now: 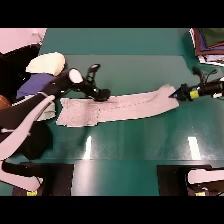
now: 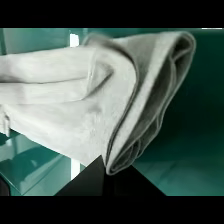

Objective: Fold the shirts.

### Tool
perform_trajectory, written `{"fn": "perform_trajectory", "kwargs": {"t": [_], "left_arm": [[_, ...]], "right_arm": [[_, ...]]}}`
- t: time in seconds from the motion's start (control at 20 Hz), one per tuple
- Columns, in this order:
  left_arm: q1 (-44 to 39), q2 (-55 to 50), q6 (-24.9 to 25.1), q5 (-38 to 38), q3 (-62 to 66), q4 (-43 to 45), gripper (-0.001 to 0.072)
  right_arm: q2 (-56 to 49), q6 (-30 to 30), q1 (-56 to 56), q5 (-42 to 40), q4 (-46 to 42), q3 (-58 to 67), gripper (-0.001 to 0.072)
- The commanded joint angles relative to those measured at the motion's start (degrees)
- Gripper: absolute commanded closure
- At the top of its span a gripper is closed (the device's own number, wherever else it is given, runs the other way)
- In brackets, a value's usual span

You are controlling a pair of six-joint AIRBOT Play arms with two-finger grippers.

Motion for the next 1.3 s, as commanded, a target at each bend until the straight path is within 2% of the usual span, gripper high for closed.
{"fn": "perform_trajectory", "kwargs": {"t": [0.0,0.35,0.55,0.65,0.85,1.0,1.25], "left_arm": [[-4.4,-7.5,-0.3,-0.4,7.2,-1.5,0.0687],[-6.8,-12.6,-1.6,-0.2,12.0,-1.8,0.0687],[-6.5,-12.6,-1.6,-0.9,12.0,-0.5,0.0687],[-4.9,-11.7,-1.6,-2.9,12.0,-0.2,0.0687],[1.7,-4.1,-1.6,-5.2,12.0,6.4,0.0687],[9.9,5.0,-1.5,-7.8,12.0,12.5,0.0686],[22.8,18.9,-1.5,-9.4,12.0,21.7,0.0686]], "right_arm": [[7.1,3.0,3.8,1.6,0.5,6.9,0.0702],[10.9,7.8,17.2,1.5,0.9,17.9,0.0701],[10.9,7.4,21.5,-1.0,11.0,18.8,0.0701],[10.9,6.5,24.1,-2.4,11.0,18.8,0.0701],[10.9,5.5,30.8,-6.8,11.0,18.8,0.0701],[9.7,3.8,39.3,-13.0,11.0,18.8,0.0701],[-0.5,1.7,57.4,-27.4,11.0,18.8,0.0694]]}}
